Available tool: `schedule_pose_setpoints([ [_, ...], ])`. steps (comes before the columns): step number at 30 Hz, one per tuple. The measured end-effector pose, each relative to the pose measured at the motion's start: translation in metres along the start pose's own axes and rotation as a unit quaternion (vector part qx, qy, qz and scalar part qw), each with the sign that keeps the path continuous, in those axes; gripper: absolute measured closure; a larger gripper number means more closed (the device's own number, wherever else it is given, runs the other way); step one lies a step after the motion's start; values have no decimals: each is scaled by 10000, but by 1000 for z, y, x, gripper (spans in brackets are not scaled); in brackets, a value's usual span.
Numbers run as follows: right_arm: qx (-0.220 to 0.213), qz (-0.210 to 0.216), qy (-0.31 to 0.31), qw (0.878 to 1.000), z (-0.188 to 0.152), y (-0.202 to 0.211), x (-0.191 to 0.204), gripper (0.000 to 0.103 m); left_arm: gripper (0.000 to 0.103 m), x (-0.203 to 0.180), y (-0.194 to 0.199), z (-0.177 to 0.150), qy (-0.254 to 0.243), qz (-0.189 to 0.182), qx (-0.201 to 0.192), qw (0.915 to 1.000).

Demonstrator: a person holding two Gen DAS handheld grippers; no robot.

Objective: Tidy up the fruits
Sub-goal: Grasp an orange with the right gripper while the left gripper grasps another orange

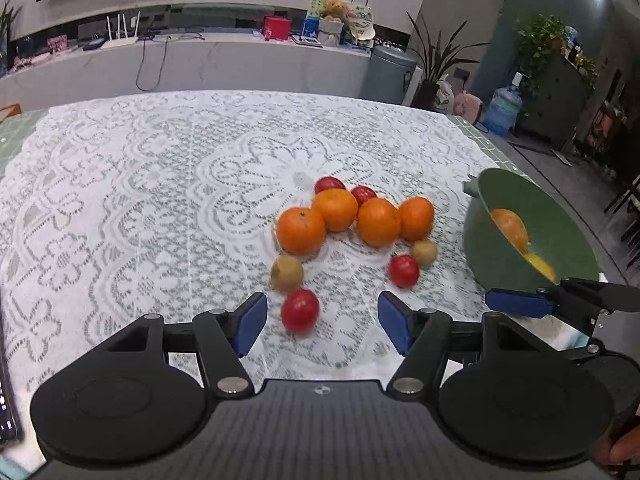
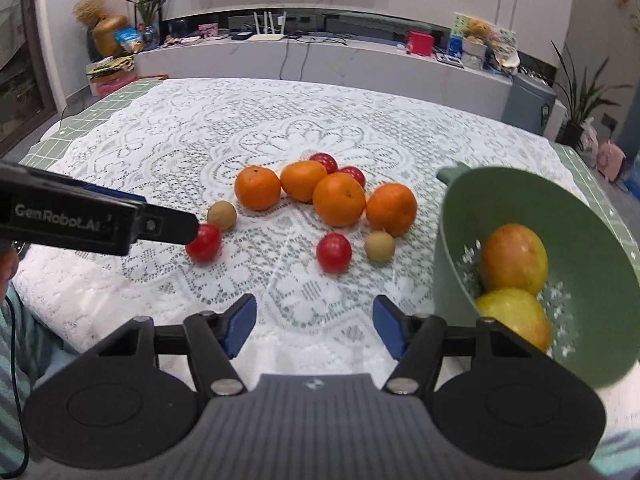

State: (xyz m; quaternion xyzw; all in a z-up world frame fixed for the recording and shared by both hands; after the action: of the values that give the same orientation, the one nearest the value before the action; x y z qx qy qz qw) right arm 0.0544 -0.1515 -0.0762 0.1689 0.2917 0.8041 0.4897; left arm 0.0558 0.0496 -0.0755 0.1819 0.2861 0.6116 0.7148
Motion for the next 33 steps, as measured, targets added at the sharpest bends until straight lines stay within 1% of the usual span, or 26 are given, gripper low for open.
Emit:
schedule_pose_setpoints([
  [2, -64, 13, 109, 9999, 4, -5, 1, 44, 28, 0, -4, 1, -101, 147, -94, 9998],
  [4, -110, 10, 210, 9997, 9, -11, 2, 48, 28, 0, -8, 4, -177, 252, -152, 9994],
  [7, -181, -15, 337, 9993, 16, -20, 2, 48, 28, 2, -12, 10, -206, 343, -180, 9990],
  [13, -405, -130, 447, 9981, 26, -35, -4, 49, 28, 5, -26, 21, -335, 289, -213, 9988],
  [16, -523, -262, 693, 9959, 31, -42, -2, 48, 28, 7, -32, 24, -371, 247, -243, 9987],
  [17, -517, -289, 740, 9955, 32, -46, -2, 47, 28, 7, -34, 25, -355, 221, -228, 9989],
  [21, -423, -127, 689, 9966, 38, -59, -5, 48, 28, 10, -44, 29, -192, 69, -196, 9996],
  [23, -296, -72, 738, 9968, 39, -68, -5, 49, 28, 11, -50, 31, -181, 47, -138, 9997],
  [25, -250, -89, 851, 9960, 40, -75, -4, 55, 28, 11, -56, 33, -179, 48, -89, 9998],
  [29, -341, -214, 1142, 9926, 42, -82, -3, 55, 28, 13, -69, 35, -195, 7, 37, 9998],
  [33, -372, -184, 1408, 9892, 44, -88, -2, 55, 28, 14, -80, 34, -198, -46, 172, 9996],
])
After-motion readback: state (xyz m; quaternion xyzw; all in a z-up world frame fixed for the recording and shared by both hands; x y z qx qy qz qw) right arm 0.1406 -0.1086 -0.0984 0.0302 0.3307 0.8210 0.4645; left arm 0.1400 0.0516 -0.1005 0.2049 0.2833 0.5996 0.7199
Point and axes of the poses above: each gripper's, at about its wrist camera, not at the fingertips, and y roughly against the way its jaws point, x to its left, z to its top, the point moved 2 cm from there along -y, roughly the way its jaws point, and after that the axes turned 8 degrees about -x, right-handed, at the moved point
